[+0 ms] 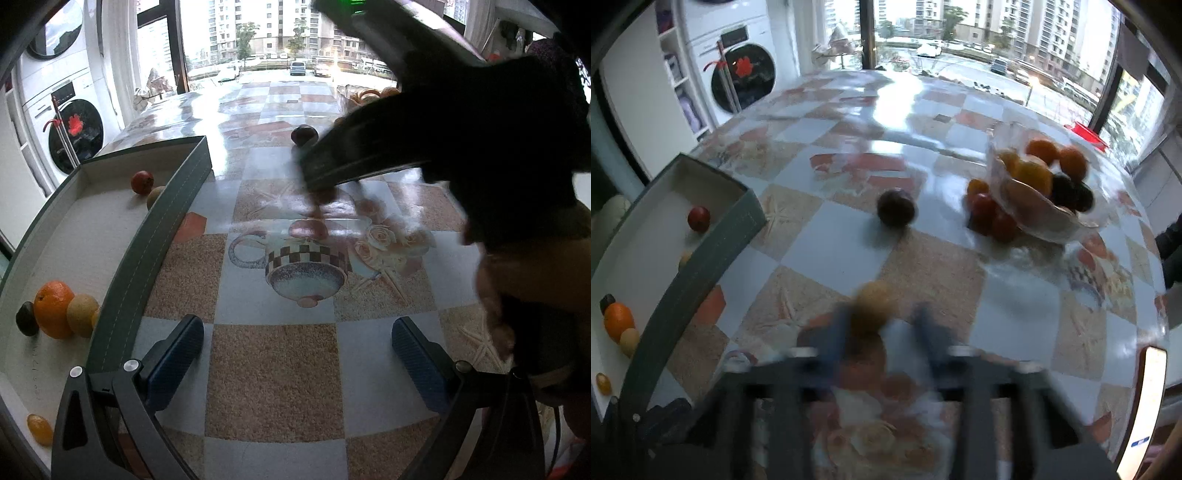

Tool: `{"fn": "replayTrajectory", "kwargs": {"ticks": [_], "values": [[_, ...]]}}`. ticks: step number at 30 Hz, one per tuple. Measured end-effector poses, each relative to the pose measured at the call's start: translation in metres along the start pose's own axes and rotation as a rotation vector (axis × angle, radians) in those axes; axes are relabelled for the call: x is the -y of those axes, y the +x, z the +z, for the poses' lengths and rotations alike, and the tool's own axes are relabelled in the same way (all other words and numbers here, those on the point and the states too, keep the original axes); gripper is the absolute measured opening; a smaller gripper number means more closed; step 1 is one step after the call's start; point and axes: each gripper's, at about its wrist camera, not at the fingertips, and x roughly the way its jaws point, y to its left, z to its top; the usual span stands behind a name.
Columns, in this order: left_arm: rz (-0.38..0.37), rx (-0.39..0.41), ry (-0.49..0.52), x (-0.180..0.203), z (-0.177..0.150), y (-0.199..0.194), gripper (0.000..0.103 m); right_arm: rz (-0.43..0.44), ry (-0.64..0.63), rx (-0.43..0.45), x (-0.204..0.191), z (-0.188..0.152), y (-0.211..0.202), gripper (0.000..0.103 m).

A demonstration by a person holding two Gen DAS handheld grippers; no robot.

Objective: Organize fruits
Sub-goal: 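Grasp the brown kiwi with the right tool while the left tool grasps a dark plum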

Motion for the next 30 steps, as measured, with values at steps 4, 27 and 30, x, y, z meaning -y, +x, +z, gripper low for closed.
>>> {"fn": "replayTrajectory", "kwargs": {"ticks": [4, 27, 30], "values": [[-0.001, -0.009, 0.002, 0.001, 0.001, 0.0, 0.102, 0.027, 0.125, 0.021, 0.037, -0.025, -0.019, 0.027], [0.086, 0.006, 0.001, 0.015, 0.166, 0.099, 0.079, 0.056, 0.32, 0.12, 0.086, -0.114, -0.065, 0.027], [0.089, -0.031, 0.0, 0.013, 0.166, 0.112, 0.057, 0.052, 0.321, 0.125, 0.085, -0.115, -0.066, 0.027]]}}
